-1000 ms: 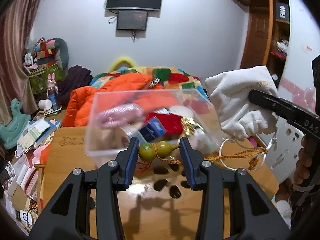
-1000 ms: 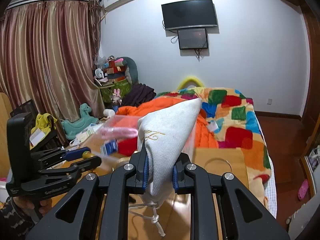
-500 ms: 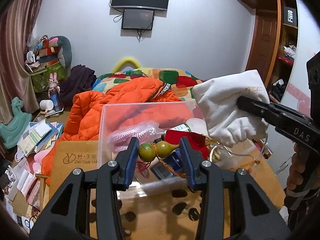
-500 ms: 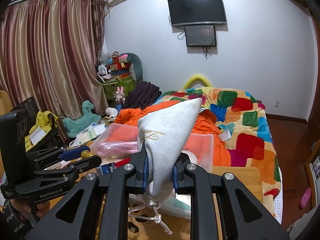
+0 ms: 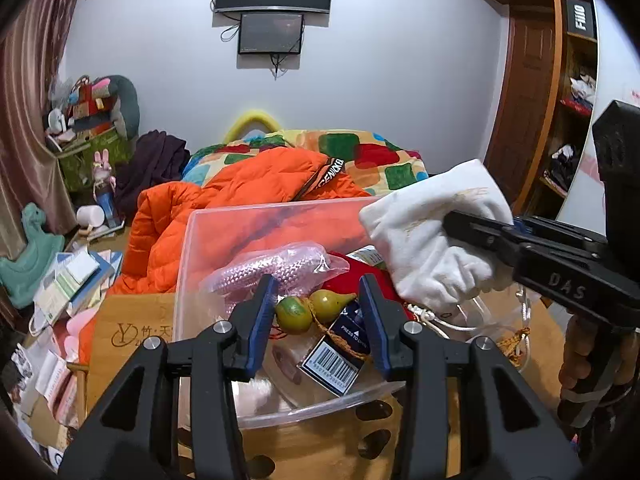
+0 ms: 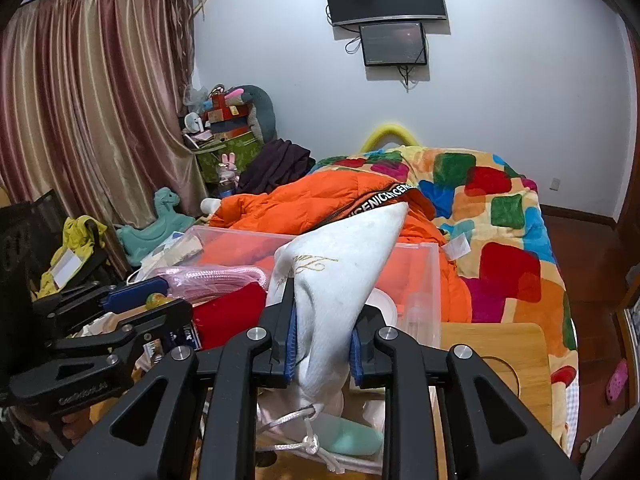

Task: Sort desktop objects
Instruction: 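Carry the gourd ornament and white bag over the clear box with both grippers, then open both grippers to release the gourds and white bag into the box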

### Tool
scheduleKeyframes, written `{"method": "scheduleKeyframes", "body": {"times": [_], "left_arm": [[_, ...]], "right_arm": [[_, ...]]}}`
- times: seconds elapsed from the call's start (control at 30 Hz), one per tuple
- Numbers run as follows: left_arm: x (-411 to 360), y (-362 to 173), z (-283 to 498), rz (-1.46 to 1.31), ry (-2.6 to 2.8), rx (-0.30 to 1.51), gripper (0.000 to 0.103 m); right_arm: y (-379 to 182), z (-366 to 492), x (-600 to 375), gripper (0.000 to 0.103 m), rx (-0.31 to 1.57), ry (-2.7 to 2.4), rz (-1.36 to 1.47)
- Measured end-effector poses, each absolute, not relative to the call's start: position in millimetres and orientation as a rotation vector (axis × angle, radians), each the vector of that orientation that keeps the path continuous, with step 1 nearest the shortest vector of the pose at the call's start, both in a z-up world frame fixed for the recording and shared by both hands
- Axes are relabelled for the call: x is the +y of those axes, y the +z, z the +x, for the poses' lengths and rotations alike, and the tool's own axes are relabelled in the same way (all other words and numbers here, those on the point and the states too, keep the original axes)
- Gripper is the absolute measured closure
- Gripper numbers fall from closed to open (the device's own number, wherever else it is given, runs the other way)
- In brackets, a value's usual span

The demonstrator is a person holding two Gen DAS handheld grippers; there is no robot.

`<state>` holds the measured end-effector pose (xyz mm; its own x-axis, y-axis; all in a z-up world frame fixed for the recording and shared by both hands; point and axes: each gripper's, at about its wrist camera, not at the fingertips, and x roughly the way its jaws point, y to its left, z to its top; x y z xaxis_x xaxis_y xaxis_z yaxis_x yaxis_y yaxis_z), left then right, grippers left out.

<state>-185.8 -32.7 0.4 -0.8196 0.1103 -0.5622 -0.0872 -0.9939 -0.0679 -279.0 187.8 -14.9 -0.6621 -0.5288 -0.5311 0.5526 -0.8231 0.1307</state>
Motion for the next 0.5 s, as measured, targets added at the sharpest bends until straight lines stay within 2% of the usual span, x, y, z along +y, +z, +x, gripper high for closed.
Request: {"method": "scheduleKeyframes", "body": {"times": [0.27, 0.5], "left_arm": [[-24.2, -5.5, -183.8, -0.911, 2.935, 0.029, 0.041], [-32.1, -7.7, -177.3, -0.933, 2.914, -0.062, 0.039]], "right_arm": [[-23.0, -274.4, 178.5, 0.073, 0.168, -2.479, 0.755], [-22.8, -269.0, 184.5, 0.060, 0.162, -2.488, 0.768]]}}
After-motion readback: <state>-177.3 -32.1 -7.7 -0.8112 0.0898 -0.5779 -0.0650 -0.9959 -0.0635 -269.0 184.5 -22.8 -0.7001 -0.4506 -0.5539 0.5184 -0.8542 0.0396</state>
